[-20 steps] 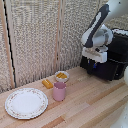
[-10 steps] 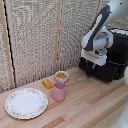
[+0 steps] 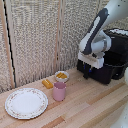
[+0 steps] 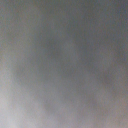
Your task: Carefully navigate your gripper to the air fryer's handle. Confidently seize the handle using your gripper. Gradually bring the handle toward yourself to access the air fryer.
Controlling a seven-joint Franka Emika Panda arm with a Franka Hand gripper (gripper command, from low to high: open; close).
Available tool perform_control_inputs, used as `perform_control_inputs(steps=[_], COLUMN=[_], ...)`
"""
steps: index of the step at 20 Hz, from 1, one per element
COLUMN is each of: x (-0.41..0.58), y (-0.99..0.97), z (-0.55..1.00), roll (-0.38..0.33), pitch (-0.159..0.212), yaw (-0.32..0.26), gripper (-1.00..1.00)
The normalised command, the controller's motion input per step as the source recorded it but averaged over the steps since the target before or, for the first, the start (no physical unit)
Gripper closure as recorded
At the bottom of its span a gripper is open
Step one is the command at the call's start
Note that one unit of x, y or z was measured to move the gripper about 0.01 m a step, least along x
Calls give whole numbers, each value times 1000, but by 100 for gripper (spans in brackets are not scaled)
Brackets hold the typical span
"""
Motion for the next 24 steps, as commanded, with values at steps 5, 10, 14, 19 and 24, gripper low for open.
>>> perform_control_inputs(steps=[5, 10, 14, 19, 24], x=[234, 50, -224, 9, 157], y=[946, 429, 61, 44, -13], z=[-54, 83, 483, 698, 754], roll=[-1, -59, -64, -40, -19], pitch=[0, -8, -35, -58, -8], yaw=[-38, -72, -185, -166, -112], gripper=[100, -100, -100, -100, -100])
